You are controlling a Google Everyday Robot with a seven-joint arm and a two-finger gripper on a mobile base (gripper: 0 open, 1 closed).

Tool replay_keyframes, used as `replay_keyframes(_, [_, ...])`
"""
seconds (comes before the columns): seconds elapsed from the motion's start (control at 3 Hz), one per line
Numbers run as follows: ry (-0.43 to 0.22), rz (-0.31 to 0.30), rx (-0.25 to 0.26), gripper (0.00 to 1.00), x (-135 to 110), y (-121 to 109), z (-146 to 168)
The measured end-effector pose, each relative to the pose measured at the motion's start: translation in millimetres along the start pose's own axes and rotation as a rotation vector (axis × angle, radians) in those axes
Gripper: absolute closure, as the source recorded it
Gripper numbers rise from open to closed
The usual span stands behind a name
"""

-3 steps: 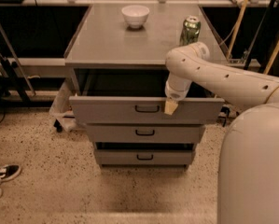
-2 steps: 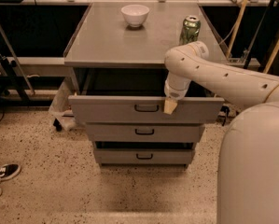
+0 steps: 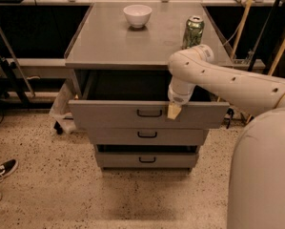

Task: Open top drawer

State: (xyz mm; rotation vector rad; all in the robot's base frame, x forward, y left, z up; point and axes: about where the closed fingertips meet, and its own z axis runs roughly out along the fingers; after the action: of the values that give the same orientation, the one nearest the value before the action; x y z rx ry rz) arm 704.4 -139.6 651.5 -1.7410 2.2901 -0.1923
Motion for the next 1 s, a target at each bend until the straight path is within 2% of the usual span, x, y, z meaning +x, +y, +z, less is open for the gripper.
replay_keyframes(1.0, [-0.015,0.005,0.009,1.0,2.7,7.0,-3.1])
